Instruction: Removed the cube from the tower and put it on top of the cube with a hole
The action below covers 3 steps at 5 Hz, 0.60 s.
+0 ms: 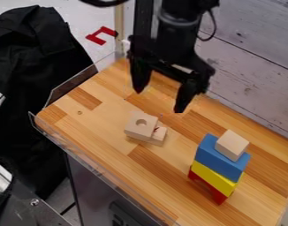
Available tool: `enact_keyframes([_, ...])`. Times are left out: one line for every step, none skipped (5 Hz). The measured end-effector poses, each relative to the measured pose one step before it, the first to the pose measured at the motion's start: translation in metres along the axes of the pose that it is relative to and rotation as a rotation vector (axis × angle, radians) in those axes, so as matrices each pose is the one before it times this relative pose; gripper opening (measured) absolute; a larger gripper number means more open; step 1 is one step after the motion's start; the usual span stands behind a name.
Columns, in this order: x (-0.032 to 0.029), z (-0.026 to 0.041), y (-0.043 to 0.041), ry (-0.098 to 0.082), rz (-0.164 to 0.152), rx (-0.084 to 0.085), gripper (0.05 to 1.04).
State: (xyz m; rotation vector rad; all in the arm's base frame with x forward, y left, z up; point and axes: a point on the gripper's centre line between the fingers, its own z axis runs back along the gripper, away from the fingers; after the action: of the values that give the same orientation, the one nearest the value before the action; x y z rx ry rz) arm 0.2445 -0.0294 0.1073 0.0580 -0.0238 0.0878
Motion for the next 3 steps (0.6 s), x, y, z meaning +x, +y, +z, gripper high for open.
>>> enact_keyframes([0.00041,0.00700,-0.00305,-0.0329,-0.0115,-0.0102,1.000])
enact_keyframes([-0.00150,0.00259,-0.00245,-0.0204,-0.0355,-0.0141,1.000])
enact_keyframes([-0.00180,-0.00058,-0.00289,0.0032,-0.0466,-0.0152,1.000])
